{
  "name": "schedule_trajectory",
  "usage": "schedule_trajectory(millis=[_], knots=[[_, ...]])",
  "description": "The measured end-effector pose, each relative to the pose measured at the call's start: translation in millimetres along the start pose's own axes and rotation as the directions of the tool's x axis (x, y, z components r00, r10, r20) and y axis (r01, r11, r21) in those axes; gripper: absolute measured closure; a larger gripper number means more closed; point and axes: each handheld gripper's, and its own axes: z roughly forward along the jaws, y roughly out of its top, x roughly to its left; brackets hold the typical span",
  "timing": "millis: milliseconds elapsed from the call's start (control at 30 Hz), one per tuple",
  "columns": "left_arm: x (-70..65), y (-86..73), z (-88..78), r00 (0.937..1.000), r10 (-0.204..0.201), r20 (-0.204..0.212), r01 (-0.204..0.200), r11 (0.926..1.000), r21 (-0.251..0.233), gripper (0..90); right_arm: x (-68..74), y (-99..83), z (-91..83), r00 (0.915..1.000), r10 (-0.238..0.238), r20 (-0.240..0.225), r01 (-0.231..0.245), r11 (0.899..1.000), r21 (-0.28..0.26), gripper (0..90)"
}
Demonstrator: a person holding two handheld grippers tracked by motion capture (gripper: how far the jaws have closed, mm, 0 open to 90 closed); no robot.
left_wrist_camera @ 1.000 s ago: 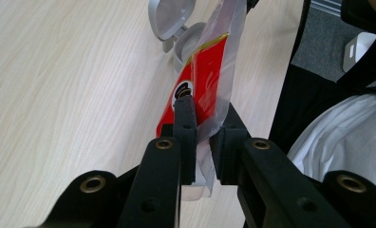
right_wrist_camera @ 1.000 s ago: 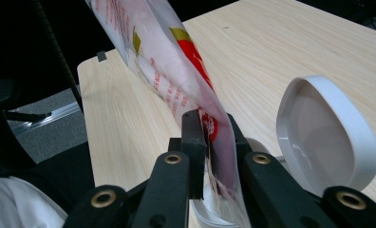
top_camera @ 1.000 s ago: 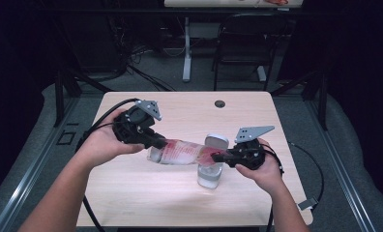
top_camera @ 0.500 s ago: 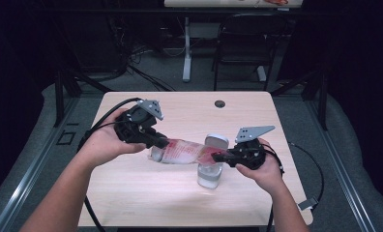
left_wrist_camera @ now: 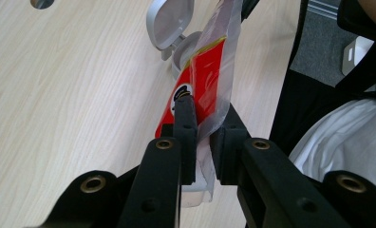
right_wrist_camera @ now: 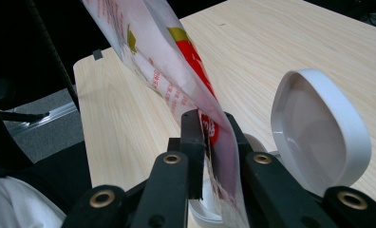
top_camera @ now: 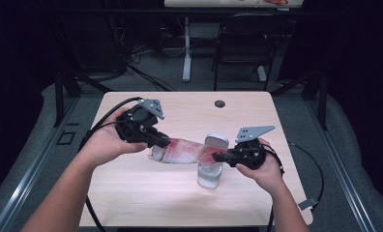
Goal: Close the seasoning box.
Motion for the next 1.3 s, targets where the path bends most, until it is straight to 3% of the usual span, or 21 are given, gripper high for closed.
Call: schedule_trajectory(millis=[467, 1300], knots=[[0.5, 0.8, 0.1, 1.0000, 0.002, 0.002, -0.002, 1.0000, -0.005, 82.4, 0.6, 0.3, -0.5, 1.0000, -0.005, 0.005, 0.005, 1.000, 0.012, 83.7], [1.0, 0.7, -1.3, 1.0000, -0.004, 0.002, 0.004, 1.0000, -0.005, 82.2, 3.5, 2.2, -2.3, 0.9996, -0.004, -0.028, 0.004, 1.000, 0.006, 83.7]])
